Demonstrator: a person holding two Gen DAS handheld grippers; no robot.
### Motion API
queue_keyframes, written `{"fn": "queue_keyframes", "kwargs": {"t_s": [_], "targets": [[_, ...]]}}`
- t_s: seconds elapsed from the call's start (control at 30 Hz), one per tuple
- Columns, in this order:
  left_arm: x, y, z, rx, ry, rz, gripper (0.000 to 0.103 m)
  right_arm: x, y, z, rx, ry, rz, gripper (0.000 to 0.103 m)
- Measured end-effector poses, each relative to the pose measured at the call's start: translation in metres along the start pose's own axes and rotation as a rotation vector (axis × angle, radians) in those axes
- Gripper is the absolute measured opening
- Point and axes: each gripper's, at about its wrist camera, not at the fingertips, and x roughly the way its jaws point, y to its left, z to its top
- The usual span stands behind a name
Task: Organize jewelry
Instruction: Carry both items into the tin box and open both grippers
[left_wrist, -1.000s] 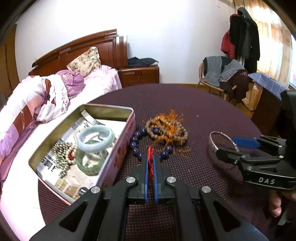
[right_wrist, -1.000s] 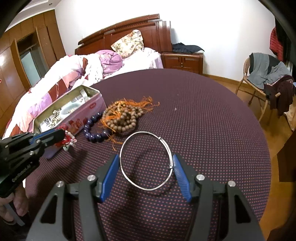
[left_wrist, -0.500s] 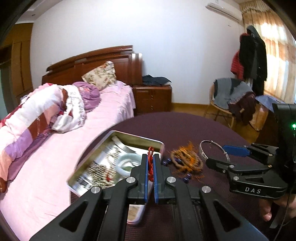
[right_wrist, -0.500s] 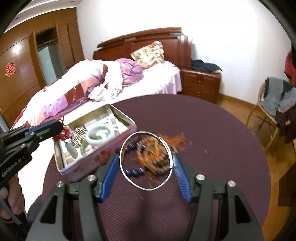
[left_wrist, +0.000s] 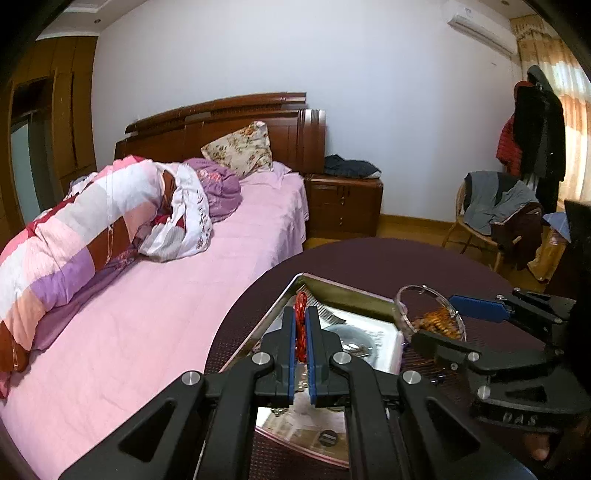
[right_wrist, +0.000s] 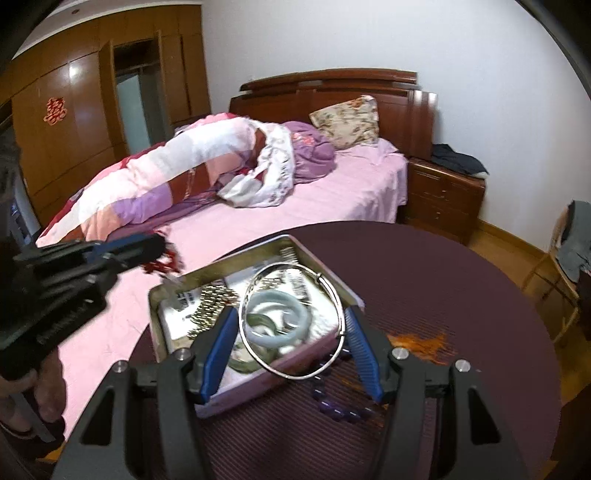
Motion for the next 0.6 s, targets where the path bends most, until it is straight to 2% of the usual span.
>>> {"fn": "queue_keyframes", "kwargs": {"t_s": [0.33,0.6], "targets": [[0.032,0.016,-0.011,-0.023,0.070,0.023,0.004,0.036,0.027,-0.006,-0.037,0.065,0.052,0.062],[0.050,0.028,-0.020,-0.048,0.124,0.019,0.004,0.049,0.025,-0.014,-0.021,0.108,0.068,0.063]]}}
